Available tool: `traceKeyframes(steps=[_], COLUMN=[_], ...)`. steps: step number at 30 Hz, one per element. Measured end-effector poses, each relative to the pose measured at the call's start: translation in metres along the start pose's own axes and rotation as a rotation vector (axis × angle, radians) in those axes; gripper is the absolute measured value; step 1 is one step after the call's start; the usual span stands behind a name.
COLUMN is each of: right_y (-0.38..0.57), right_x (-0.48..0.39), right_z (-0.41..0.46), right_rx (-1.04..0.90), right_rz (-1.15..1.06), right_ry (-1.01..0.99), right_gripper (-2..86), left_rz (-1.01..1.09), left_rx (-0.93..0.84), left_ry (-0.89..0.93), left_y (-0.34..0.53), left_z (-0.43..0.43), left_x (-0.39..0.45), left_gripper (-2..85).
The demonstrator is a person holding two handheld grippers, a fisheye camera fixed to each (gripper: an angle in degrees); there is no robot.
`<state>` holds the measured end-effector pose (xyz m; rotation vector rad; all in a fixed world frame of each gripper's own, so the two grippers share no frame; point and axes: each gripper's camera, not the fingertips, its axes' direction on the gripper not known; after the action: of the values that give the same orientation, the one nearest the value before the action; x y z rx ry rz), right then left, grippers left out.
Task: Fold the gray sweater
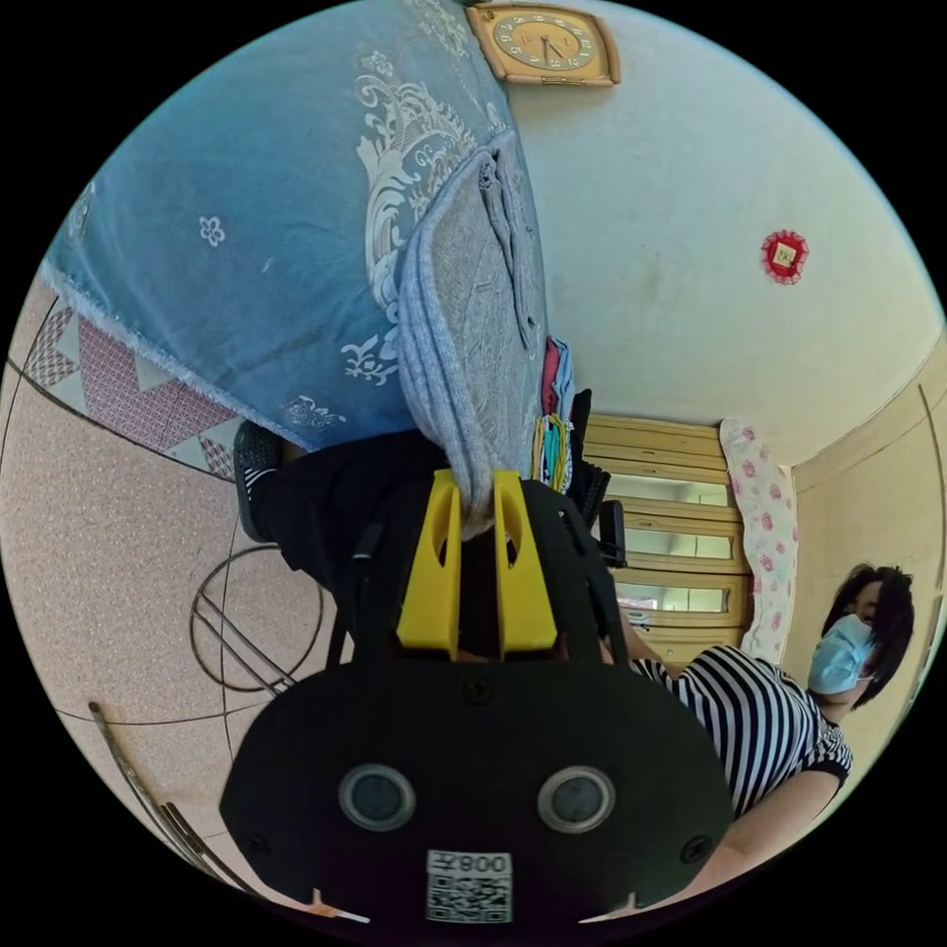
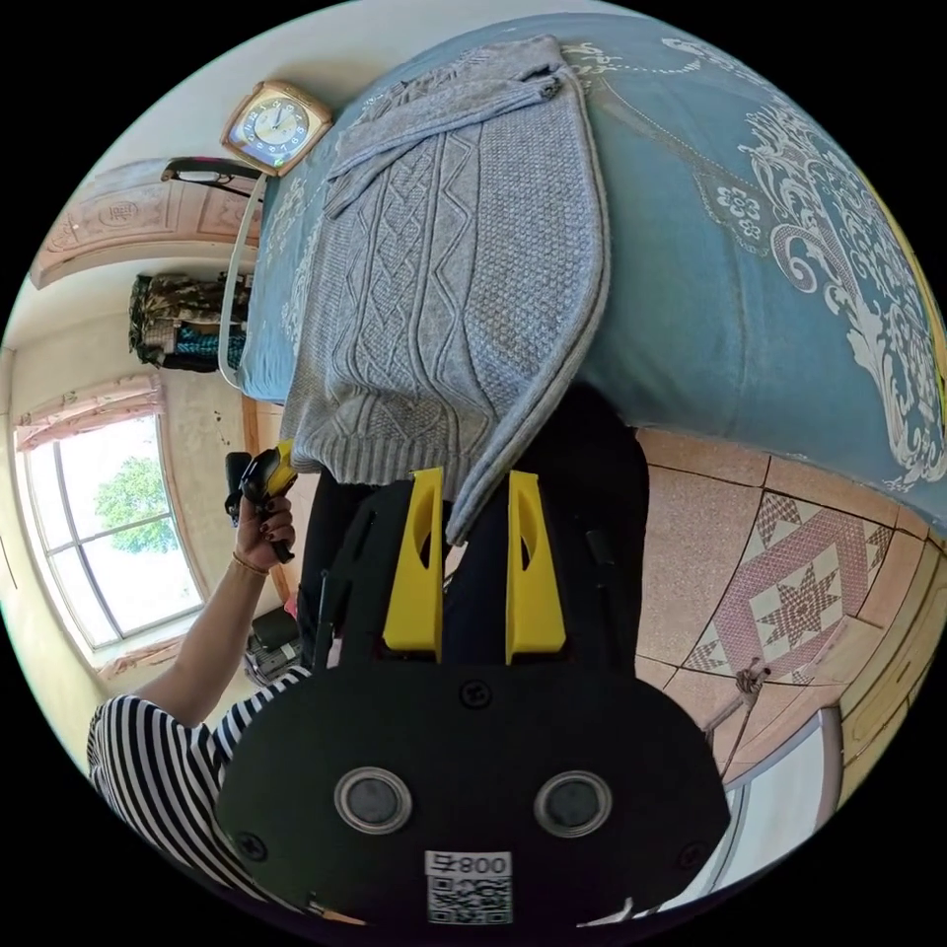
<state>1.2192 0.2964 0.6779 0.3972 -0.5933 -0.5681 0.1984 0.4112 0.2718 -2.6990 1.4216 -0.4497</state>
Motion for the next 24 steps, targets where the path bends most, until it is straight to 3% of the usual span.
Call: traceKeyframes(steps=[12,20,24], right_y=[0.022,0.088,0.116], right_x=[0.008,0.028,0.032], right_z=[0.012,-0.079,-0.126], right_rx=[-0.008,0.128,0.189], right_rz=[0.008,-0.112,-0.172], right_ry=[0.010,-0.388,-0.427], right_gripper=[2.4,1.4,1.3], left_rz=[-0.008,0.158,0.233], left_rx=[0.027,0.042,0.076], left_ry=[0.033,0.096,0.164], left_y=[0.017,0.031,0.039], left_z=[0.004,-0.011,-0.023], left_x=[-0.047,-0.034,-0.023], left_gripper=[5.4,4.4,4.3])
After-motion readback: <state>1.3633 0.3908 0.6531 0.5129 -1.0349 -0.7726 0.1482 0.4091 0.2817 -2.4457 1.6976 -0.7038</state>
